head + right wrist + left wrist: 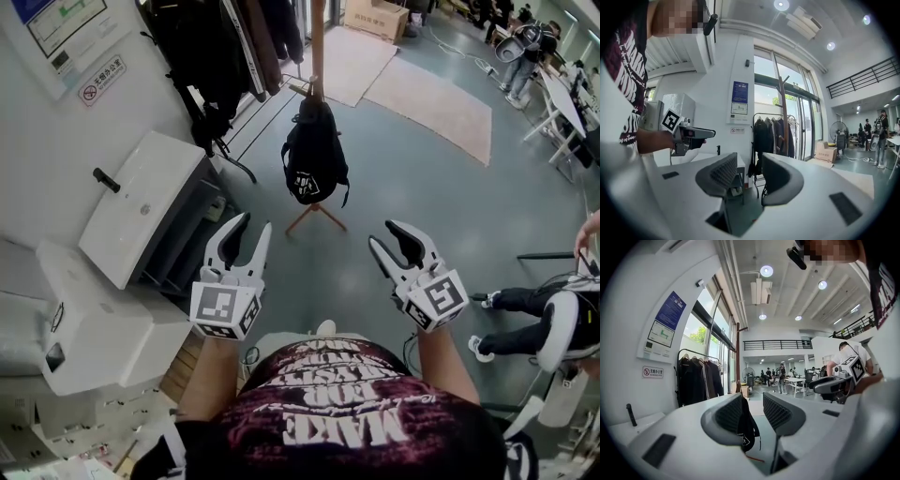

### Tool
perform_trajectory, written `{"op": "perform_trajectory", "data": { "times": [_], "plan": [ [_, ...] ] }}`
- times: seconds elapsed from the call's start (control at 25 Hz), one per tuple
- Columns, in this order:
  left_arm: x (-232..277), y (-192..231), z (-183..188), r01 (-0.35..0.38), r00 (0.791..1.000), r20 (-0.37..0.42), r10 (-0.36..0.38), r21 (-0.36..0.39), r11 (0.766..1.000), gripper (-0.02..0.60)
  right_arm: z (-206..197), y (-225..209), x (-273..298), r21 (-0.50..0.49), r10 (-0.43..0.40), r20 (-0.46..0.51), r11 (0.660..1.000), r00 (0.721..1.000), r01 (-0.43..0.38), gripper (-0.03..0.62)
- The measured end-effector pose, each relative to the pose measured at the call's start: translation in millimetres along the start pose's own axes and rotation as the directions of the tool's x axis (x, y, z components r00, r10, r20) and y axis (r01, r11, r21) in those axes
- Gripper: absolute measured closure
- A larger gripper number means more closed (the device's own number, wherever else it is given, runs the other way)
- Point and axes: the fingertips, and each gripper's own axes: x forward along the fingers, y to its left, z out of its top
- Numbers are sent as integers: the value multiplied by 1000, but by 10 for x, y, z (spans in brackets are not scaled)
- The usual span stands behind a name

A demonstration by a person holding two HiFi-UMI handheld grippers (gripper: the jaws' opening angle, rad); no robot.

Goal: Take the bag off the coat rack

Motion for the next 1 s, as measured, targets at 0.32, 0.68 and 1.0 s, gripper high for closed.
{"op": "perform_trajectory", "data": {
  "times": [0.32, 0.68, 1.0],
  "plan": [
    [6, 108, -127, -40, 999, -34, 39, -20, 999, 439, -91, -32, 168, 21, 46, -28, 999, 999, -46, 422],
    [227, 366, -149, -26, 999, -45, 25, -27, 999, 439, -189, 13, 584, 45, 71, -57, 997, 996, -68, 422],
    [586, 567, -130, 30, 998, -47, -31, -16, 999, 439, -90, -198, 903, 40, 29, -40, 999, 999, -28, 422]
  ]
}}
